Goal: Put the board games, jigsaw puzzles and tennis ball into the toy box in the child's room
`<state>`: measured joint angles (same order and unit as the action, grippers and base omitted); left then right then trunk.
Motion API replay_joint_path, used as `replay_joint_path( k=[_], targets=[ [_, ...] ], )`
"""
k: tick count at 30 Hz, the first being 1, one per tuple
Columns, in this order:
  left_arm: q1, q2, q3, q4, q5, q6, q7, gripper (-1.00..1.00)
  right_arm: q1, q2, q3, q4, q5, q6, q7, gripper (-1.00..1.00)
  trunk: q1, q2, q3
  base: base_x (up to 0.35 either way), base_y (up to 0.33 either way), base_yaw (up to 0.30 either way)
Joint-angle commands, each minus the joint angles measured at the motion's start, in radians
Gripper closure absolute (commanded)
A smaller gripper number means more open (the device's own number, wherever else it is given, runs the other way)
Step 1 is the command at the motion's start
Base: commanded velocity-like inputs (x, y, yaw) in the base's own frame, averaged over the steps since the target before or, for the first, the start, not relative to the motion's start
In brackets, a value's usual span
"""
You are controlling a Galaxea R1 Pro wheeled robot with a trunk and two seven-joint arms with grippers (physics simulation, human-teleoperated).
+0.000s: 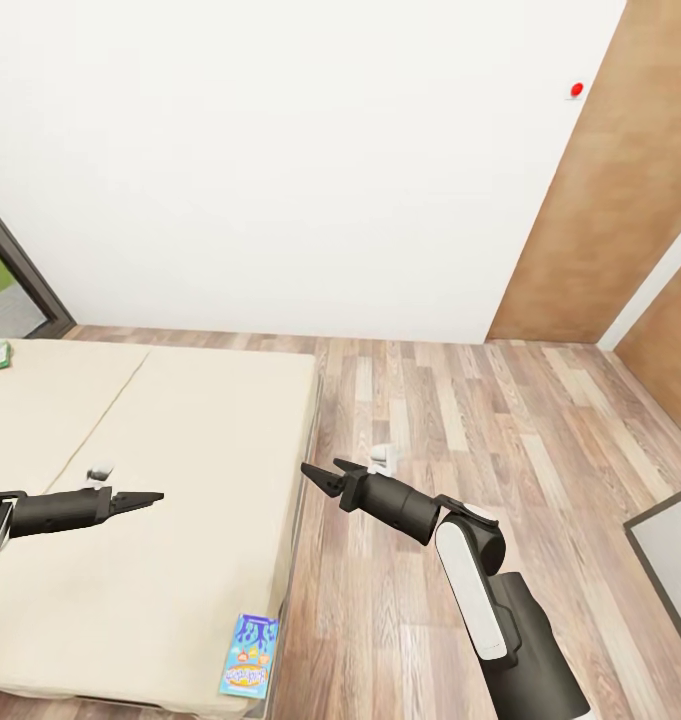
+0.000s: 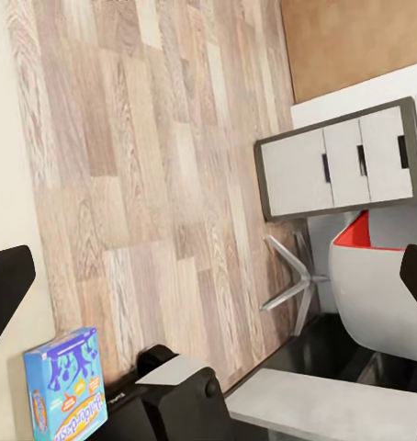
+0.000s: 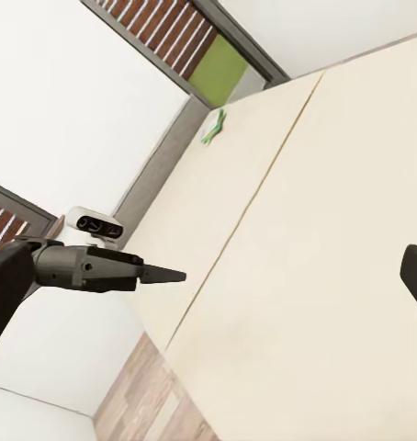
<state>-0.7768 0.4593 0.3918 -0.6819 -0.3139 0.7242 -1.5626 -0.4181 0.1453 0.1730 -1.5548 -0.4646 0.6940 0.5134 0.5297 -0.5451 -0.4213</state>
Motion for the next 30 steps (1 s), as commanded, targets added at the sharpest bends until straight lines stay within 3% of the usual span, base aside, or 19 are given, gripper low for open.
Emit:
replay_joint_path(
  k=[1,30],
  targets=[
    [-0.001,-0.001,0.003,-0.001,-0.011,0.011,-0.008,-1.00,-0.001,0.000,-0.001,-0.001,-0.004,0.007,0.000,-1.00,0.000,-0.001,0.000,0.000,0.000,0.000],
    [-0.001,-0.001,0.002,-0.001,-0.011,0.011,-0.008,-1.00,-0.001,0.000,-0.001,-0.001,-0.003,0.007,-0.001,-1.00,0.000,-0.001,0.049,0.000,0.000,0.000]
  ],
)
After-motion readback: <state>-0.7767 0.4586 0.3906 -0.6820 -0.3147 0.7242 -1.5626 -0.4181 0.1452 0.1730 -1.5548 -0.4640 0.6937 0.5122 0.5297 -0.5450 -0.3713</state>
